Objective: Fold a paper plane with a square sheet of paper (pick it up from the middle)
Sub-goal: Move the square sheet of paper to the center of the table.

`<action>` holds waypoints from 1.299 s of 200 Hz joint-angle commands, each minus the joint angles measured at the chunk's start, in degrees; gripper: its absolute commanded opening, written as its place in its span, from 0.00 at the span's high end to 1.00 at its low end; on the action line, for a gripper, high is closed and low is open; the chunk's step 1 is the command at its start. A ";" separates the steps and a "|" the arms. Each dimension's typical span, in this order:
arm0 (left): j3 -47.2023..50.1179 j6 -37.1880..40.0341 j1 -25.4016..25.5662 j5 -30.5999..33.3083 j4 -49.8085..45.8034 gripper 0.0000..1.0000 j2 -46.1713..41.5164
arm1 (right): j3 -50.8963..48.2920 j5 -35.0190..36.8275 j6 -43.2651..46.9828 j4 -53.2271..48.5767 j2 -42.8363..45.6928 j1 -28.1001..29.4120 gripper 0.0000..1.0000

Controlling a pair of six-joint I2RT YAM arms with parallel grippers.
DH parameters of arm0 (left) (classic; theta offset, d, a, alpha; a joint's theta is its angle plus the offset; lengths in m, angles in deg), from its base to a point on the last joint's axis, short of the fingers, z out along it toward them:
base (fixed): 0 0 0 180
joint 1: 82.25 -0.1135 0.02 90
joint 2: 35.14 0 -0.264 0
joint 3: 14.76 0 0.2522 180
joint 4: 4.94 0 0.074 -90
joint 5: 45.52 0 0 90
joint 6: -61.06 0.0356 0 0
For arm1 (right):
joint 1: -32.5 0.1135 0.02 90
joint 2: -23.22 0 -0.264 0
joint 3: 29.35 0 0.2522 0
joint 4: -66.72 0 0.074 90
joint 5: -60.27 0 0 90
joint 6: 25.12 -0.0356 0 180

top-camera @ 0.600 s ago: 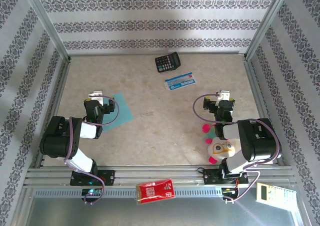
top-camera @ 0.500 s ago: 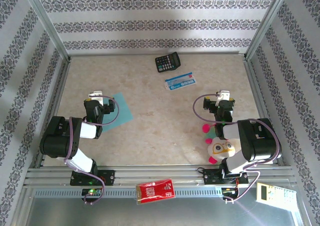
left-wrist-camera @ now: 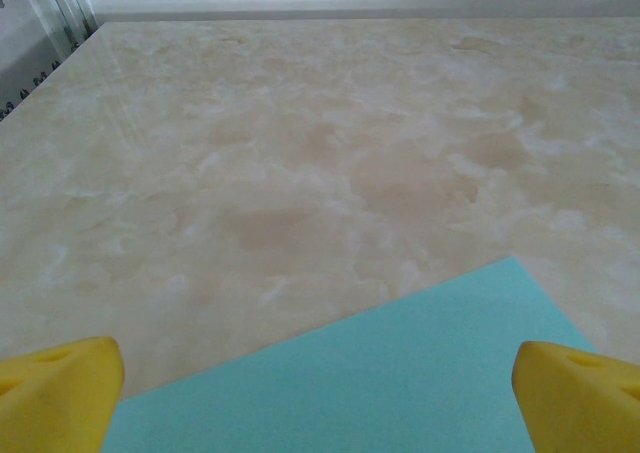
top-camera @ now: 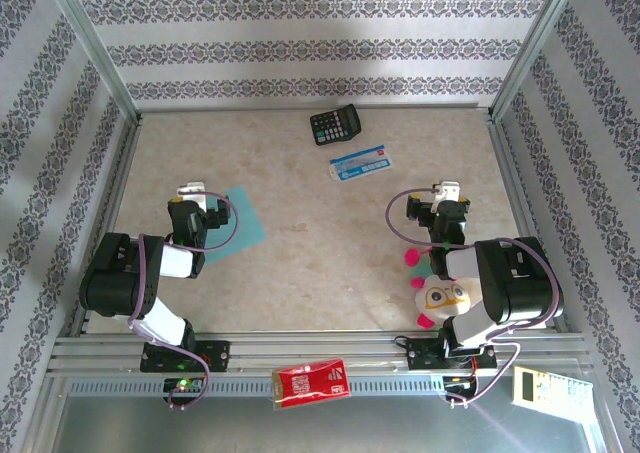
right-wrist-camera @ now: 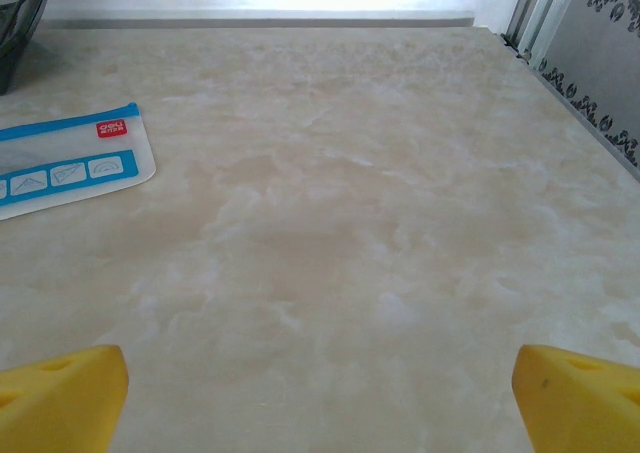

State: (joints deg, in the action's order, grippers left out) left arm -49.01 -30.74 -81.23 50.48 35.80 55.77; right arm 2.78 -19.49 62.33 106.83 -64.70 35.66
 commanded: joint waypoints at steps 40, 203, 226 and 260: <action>-0.89 0.92 -0.40 -0.52 1.54 0.00 0.36 | 0.97 0.88 0.81 2.30 0.42 0.36 0.02; -0.93 0.83 -0.40 -0.46 1.43 0.00 0.32 | 2.55 -1.71 -0.29 1.46 0.38 -1.05 0.02; -0.93 0.72 -0.40 0.24 1.41 0.00 0.00 | 2.68 1.59 -0.81 0.81 1.70 -0.71 0.02; -3.50 -1.69 -0.41 6.68 -10.69 0.00 -8.59 | 5.58 12.42 1.36 -10.64 10.59 3.44 0.02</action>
State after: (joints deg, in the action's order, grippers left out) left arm -49.58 -30.74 -81.23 51.86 33.07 53.83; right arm 4.58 -17.35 62.38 103.96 -61.31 35.86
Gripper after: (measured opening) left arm 0.997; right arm 0.982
